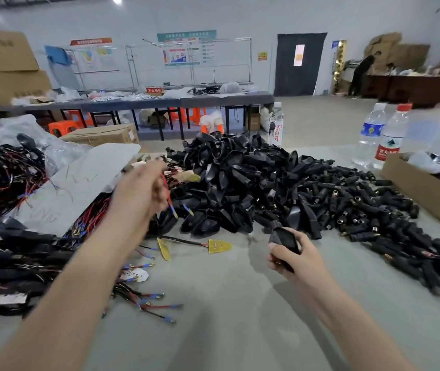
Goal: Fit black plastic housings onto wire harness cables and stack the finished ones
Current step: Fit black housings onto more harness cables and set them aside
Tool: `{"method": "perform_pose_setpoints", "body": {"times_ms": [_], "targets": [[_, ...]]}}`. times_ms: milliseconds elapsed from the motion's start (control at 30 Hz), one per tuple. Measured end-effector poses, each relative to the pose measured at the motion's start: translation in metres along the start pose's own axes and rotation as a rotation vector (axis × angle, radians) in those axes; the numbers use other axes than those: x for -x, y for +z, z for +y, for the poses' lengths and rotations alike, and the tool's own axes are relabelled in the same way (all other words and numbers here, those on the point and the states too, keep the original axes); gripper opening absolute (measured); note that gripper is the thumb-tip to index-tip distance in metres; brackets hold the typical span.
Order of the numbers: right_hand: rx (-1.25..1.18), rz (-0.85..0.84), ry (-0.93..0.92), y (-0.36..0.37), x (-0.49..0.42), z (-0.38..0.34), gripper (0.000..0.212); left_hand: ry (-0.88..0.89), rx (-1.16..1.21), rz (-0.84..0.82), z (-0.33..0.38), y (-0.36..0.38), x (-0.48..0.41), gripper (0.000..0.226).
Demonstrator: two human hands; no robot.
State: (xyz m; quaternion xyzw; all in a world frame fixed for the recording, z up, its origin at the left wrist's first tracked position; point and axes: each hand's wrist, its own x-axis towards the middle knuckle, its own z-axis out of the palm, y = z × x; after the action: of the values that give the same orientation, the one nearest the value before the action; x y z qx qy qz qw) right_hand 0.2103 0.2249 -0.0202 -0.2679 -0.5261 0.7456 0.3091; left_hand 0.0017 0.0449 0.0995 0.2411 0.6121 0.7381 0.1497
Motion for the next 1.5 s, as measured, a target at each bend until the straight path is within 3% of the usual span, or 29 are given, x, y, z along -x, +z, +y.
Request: {"method": "perform_pose_setpoints", "body": {"times_ms": [67, 167, 300, 533, 700, 800, 1000, 1100, 1200, 1500], "targets": [[-0.088, -0.015, 0.023, 0.002, 0.004, 0.006, 0.041, -0.195, -0.069, -0.067, -0.033, 0.019, 0.037, 0.024], [-0.173, -0.051, 0.054, 0.002, 0.010, 0.014, 0.042, -0.482, -0.094, -0.172, -0.087, 0.052, 0.083, 0.021], [-0.184, -0.072, 0.070, -0.009, 0.009, 0.014, 0.044, -0.589, 0.048, -0.335, -0.110, 0.078, 0.098, 0.016], [-0.286, -0.024, 0.150, -0.016, 0.004, 0.010, 0.031, -0.666, 0.114, -0.099, -0.114, 0.091, 0.067, 0.018], [-0.334, 0.006, 0.175, -0.016, -0.001, 0.007, 0.029, -0.596, -0.076, -0.190, -0.123, 0.098, 0.064, 0.015], [-0.386, 0.033, 0.140, -0.017, -0.003, 0.005, 0.030, -0.563, -0.051, -0.261, -0.128, 0.104, 0.062, 0.015], [-0.668, 0.128, 0.118, -0.034, -0.011, -0.008, 0.035, -0.285, 0.144, -0.049, -0.133, 0.112, 0.067, 0.015], [-0.718, 0.115, 0.145, -0.035, -0.010, -0.010, 0.035, -0.194, 0.278, -0.119, -0.126, 0.110, 0.076, 0.018], [-0.757, 0.092, 0.178, -0.035, -0.010, -0.009, 0.035, -0.136, 0.264, -0.203, -0.121, 0.111, 0.083, 0.016], [-0.867, -0.066, 0.167, -0.030, -0.002, -0.013, 0.036, -0.102, 0.042, -0.133, -0.134, 0.118, 0.085, 0.003]]}}
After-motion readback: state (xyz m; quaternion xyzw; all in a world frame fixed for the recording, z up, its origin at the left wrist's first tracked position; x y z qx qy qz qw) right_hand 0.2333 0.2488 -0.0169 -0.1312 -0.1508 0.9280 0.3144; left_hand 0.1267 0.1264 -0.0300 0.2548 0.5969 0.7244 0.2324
